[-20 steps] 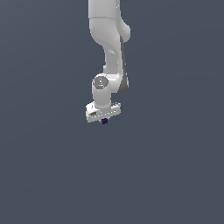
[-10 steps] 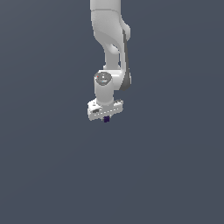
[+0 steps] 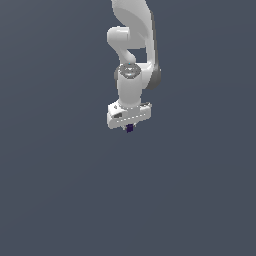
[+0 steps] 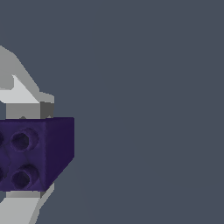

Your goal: Pick up the object and move it to a goal position.

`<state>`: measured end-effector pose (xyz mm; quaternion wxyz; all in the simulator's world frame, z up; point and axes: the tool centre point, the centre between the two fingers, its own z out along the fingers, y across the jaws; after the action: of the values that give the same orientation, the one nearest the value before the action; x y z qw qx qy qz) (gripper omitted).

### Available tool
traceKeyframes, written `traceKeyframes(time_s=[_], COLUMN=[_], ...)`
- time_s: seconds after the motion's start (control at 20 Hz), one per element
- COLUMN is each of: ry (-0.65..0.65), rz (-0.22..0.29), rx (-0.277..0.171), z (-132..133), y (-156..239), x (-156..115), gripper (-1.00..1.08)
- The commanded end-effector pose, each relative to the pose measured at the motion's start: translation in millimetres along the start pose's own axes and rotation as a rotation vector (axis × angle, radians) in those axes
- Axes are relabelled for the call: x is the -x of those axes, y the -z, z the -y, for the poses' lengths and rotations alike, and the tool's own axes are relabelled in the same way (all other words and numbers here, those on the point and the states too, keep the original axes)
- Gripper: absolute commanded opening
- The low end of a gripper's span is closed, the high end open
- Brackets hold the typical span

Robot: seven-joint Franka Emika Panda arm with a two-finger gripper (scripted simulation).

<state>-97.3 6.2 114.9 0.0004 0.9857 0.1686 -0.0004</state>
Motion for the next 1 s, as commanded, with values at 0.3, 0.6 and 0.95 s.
traceKeyframes(time_s=[0.3,0.6,0.95], ry=[0.0,0.0,0.001], rz=[0.0,0.0,-0.001], rx=[0.001,0.001,0.0], z=[46.4,76.3,100.3], y=[86.1,142.1,187.6], x=[-18.9,-32.5,-45.2], gripper=[-1.0,-1.0,-1.0])
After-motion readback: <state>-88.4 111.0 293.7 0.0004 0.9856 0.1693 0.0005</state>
